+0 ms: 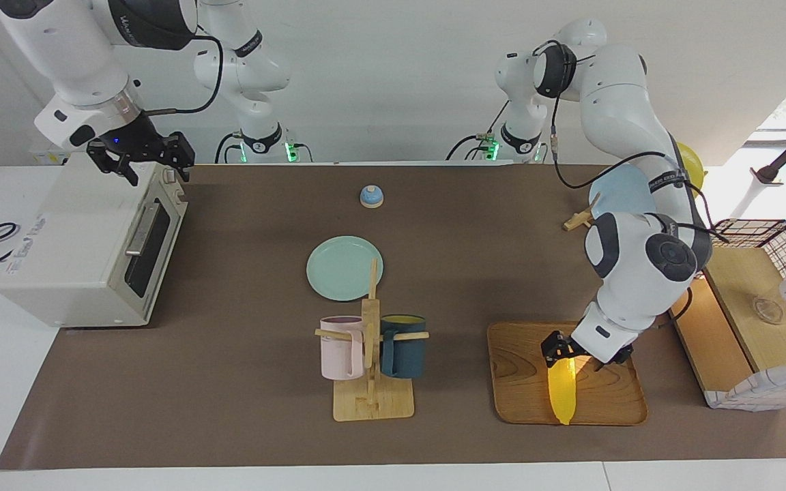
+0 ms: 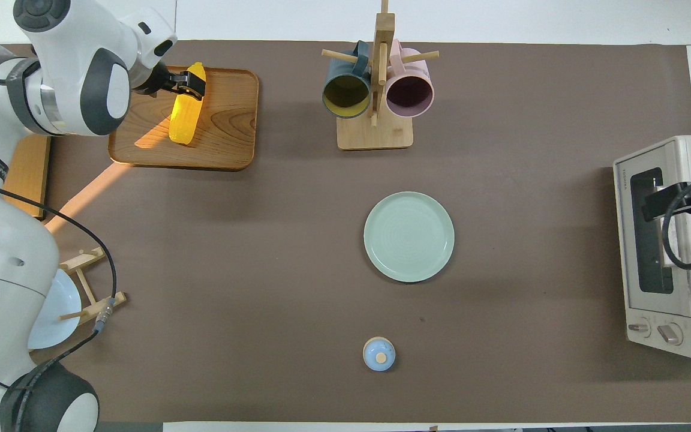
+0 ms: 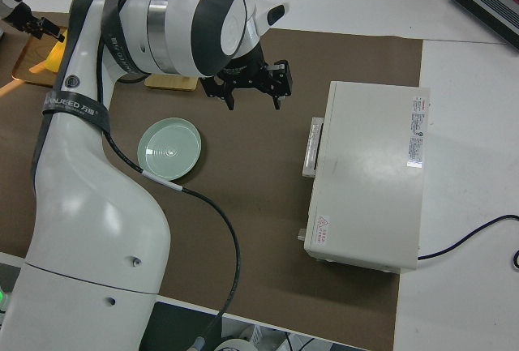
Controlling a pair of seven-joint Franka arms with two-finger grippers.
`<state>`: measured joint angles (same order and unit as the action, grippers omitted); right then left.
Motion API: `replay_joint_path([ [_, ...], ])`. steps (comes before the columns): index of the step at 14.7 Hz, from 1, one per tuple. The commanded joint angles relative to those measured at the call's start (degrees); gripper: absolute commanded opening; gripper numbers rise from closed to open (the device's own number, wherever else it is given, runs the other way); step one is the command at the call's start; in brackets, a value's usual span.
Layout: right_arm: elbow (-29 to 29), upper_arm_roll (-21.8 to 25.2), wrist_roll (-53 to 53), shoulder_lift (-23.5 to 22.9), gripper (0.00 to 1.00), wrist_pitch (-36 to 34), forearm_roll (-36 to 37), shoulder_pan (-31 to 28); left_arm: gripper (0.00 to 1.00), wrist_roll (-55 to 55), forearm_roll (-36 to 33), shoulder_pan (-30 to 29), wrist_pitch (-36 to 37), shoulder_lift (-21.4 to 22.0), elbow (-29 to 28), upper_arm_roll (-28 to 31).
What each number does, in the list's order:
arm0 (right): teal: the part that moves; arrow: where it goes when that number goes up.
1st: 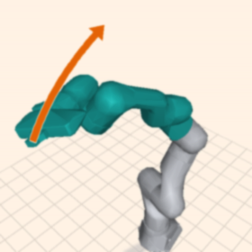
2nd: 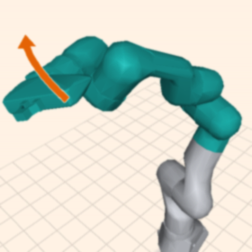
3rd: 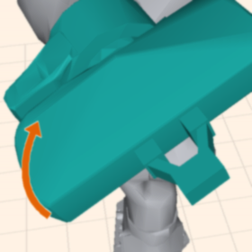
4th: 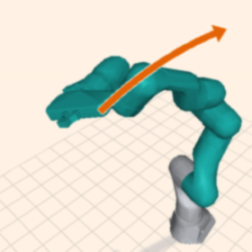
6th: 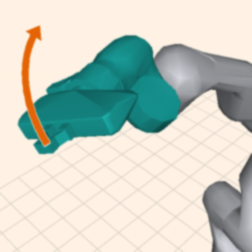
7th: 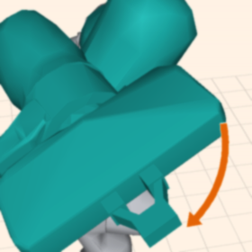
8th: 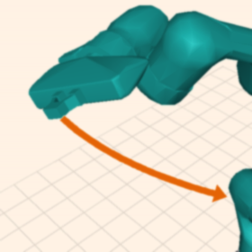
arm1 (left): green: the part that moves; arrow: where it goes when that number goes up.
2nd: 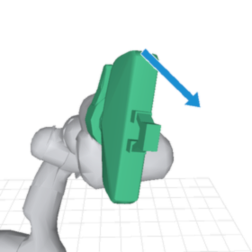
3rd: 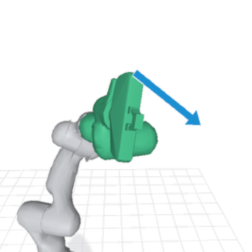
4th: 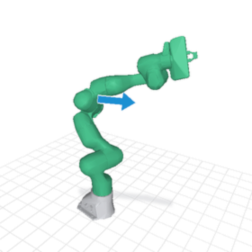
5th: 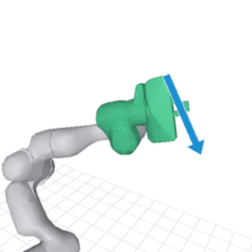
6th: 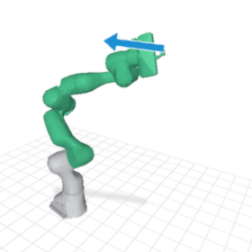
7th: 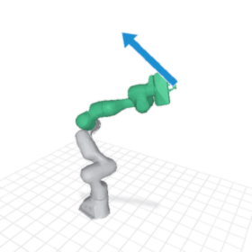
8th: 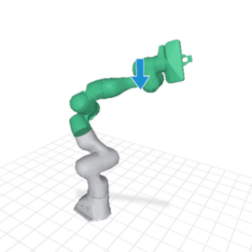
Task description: Put corn in oven
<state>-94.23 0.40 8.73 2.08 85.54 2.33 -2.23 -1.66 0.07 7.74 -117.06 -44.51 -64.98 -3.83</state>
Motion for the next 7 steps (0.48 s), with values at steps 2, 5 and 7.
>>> replay_joint_path([
  [2,-5.68,-0.22,1.64,3.10,0.00,3.22,-1.36,-2.85,1.00,-4.40,-2.27,0.35,-2.11,-2.59,2.14,0.49],
  [5,-13.06,0.13,1.64,5.82,0.00,11.11,-1.19,-4.09,1.00,-4.40,-2.27,0.88,-5.81,-3.65,-0.23,0.49],
  [7,-18.24,0.13,1.29,8.10,0.00,15.17,-0.40,-4.88,1.00,-4.40,-2.36,1.05,-6.34,-3.57,-0.50,0.40],
])
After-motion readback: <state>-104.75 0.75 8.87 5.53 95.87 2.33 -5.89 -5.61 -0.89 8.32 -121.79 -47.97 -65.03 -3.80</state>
